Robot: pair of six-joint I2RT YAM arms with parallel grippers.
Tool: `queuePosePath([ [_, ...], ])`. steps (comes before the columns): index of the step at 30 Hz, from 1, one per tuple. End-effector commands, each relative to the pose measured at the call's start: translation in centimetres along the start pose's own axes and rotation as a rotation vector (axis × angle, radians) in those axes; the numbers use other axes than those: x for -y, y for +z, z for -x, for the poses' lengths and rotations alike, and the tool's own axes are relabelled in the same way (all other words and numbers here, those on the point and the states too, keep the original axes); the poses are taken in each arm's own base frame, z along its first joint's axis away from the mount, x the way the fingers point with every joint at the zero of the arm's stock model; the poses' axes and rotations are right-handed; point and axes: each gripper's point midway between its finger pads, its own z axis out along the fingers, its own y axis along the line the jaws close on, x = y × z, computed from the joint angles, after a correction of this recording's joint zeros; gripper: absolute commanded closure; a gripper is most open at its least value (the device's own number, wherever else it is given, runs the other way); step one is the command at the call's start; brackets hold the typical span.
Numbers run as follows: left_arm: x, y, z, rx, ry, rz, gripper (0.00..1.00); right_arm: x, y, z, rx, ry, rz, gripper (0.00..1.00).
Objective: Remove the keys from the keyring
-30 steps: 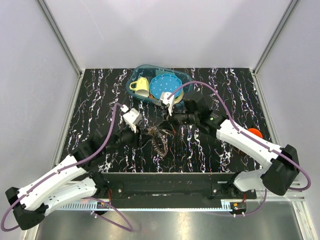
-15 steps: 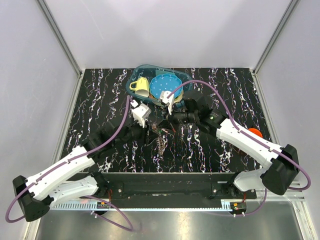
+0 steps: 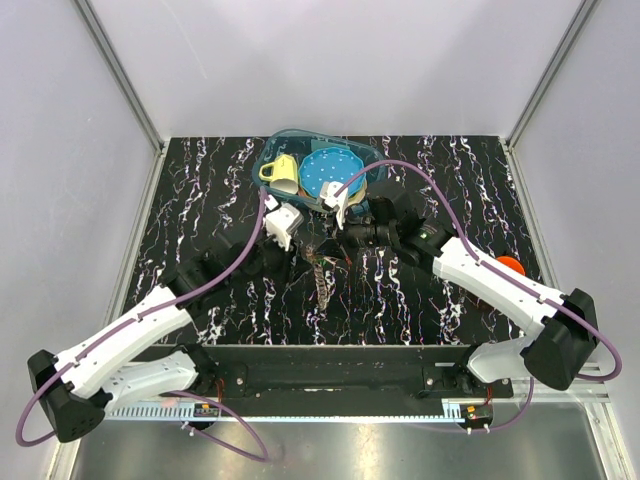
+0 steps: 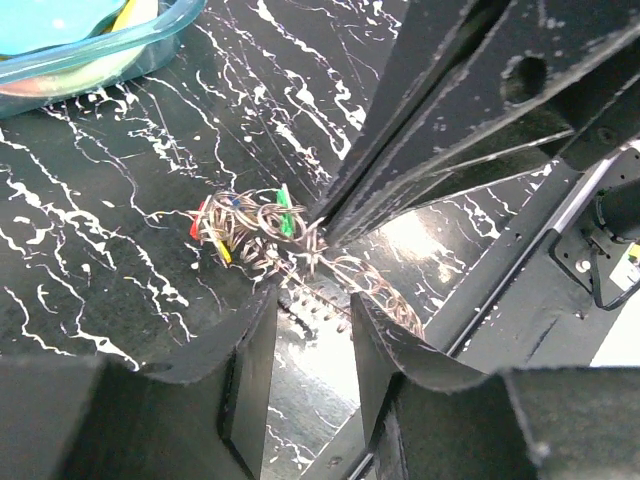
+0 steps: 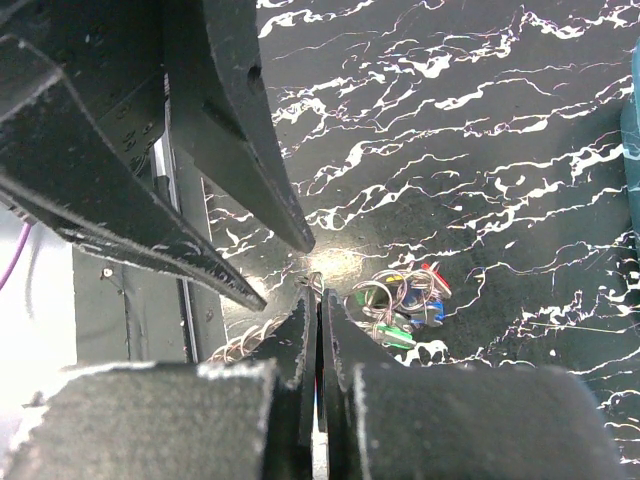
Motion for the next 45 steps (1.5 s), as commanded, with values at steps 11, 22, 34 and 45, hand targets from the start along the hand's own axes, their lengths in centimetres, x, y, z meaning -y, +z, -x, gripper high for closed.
queuePosePath([
  [11, 0.0, 0.4, 3.3, 0.076, 0.039, -0.025, 0.63, -0.1, -0.5, 3.0, 0.085, -0.058, 0.006, 1.0],
  [22, -0.1, 0.9, 3.7, 0.088, 0.039, -0.039, 0.68, -0.6, -0.5, 3.0, 0.092, -0.053, 0.027, 1.0],
  [34, 0.1, 1.3, 3.0, 0.059, 0.042, -0.07, 1.0, -0.5, -0.5, 2.8, 0.093, -0.043, 0.02, 1.0],
  [45, -0.8, -0.4, 3.8, 0.172, 0.068, -0.021, 1.0, 0.4, -0.4, 0.3, 0.067, 0.069, 0.003, 1.0],
])
